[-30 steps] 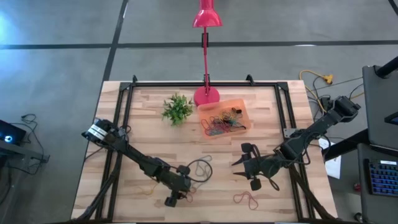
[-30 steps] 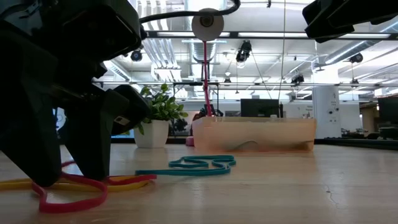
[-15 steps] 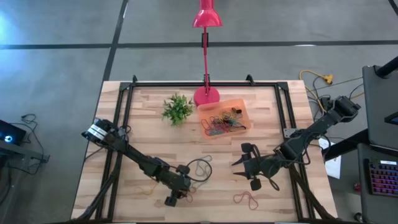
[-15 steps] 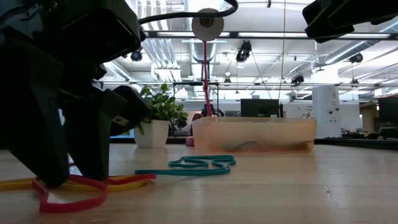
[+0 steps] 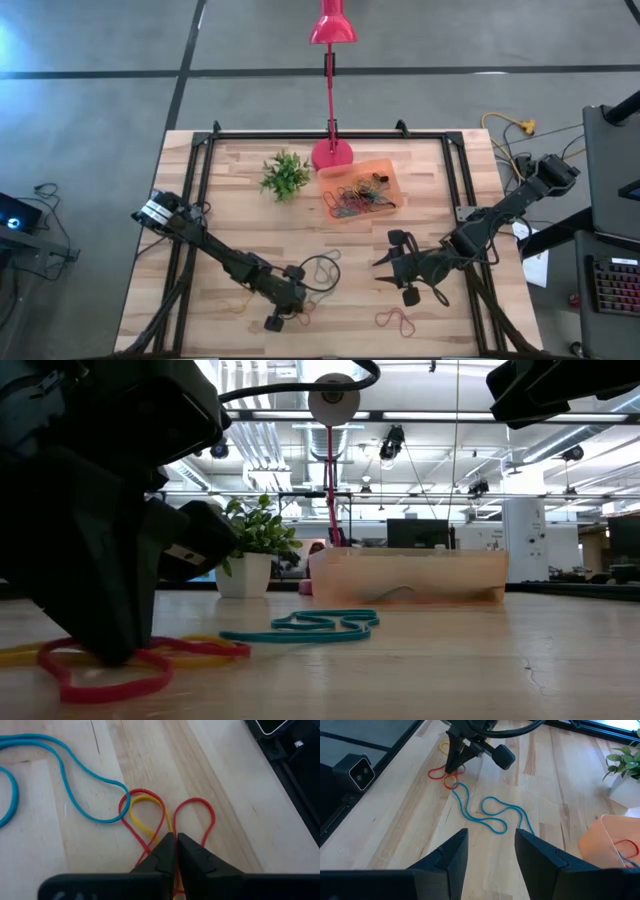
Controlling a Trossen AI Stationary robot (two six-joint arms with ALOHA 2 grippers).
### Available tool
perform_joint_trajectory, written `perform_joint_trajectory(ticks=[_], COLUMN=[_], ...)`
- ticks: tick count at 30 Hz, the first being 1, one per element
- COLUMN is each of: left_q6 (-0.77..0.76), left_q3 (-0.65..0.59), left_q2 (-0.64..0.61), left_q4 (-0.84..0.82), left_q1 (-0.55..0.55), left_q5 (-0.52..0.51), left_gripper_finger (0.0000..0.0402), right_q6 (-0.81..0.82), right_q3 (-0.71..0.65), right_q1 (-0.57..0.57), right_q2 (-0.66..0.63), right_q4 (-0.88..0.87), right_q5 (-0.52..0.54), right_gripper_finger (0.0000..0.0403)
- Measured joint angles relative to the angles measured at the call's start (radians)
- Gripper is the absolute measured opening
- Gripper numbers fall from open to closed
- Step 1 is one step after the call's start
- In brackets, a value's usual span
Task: Pick and place rubber bands into bin
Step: Put the red rubberband into the orange container
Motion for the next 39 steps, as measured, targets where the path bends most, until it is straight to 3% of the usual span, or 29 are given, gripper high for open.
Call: perform_joint_trajectory(ticks=[39], left_q6=[-0.027], left_q3=[0.000], left_q2=[-0.013], left_q4=[0.014], left_q1=[0.000], left_q5=[0.017], left_gripper_finger=[0.0000], right_q6=[0.027], right_q3=[-0.002], right_q1=[0.000], right_q2=[0.000], right_q4=[0.000], right_q5=[-0.001], right_gripper_finger=[0.0148])
